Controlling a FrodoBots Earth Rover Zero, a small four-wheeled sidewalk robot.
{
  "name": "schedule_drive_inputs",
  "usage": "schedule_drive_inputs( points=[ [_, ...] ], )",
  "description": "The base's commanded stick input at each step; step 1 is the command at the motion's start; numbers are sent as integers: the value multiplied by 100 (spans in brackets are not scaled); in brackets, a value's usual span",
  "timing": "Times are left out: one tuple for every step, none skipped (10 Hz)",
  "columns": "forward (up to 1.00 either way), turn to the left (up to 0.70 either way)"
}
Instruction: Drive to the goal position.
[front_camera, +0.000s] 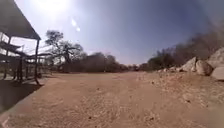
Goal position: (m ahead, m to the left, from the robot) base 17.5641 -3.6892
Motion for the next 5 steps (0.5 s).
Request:
schedule_drive_inputs(
  points=[
    [50, 0],
    [50, 0],
    [50, 0],
    [50, 0],
    [50, 0]
  ],
)
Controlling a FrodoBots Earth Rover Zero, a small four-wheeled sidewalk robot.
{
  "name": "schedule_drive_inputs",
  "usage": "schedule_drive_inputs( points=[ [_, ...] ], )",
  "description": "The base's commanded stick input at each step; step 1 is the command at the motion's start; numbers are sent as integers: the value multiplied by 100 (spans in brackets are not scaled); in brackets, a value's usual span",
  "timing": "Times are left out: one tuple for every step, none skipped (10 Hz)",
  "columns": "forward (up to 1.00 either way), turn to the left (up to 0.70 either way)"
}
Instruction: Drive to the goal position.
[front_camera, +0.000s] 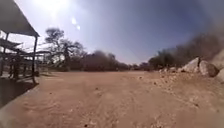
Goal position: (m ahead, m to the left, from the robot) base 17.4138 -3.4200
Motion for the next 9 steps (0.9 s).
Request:
schedule_drive_inputs(
  points=[
    [50, 0],
    [50, 0],
    [50, 0],
    [50, 0],
    [50, 0],
    [50, 0],
    [50, 0],
    [50, 0],
    [50, 0]
  ],
)
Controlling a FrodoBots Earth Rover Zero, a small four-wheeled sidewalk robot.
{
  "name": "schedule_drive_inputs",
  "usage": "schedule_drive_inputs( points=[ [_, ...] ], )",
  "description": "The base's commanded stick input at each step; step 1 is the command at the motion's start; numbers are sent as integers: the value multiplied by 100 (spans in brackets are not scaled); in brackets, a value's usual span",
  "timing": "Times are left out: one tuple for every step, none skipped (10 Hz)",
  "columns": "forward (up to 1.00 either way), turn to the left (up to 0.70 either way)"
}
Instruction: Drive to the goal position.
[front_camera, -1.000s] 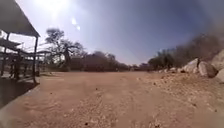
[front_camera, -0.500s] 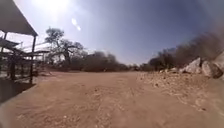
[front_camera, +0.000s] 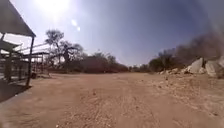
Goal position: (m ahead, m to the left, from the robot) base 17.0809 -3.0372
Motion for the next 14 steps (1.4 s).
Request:
schedule_drive_inputs(
  points=[
    [50, 0],
    [50, 0],
    [50, 0],
    [50, 0],
    [50, 0],
    [50, 0],
    [50, 0],
    [50, 0],
    [50, 0],
    [50, 0],
    [50, 0],
    [50, 0],
    [50, 0],
    [50, 0]
  ],
)
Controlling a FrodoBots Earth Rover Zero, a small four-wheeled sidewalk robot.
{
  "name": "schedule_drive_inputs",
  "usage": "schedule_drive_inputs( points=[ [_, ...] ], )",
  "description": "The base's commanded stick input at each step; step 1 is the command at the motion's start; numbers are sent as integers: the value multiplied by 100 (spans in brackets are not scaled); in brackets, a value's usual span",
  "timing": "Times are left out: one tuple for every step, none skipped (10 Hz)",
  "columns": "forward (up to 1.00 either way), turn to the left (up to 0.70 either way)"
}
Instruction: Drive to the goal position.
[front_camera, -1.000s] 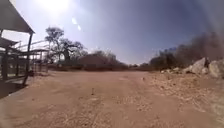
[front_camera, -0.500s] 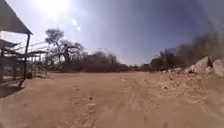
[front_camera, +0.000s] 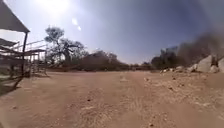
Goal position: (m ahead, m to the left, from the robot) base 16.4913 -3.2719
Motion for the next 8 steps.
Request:
schedule_drive_inputs(
  points=[
    [50, 0],
    [50, 0],
    [50, 0],
    [50, 0],
    [50, 0],
    [50, 0],
    [50, 0],
    [50, 0]
  ],
)
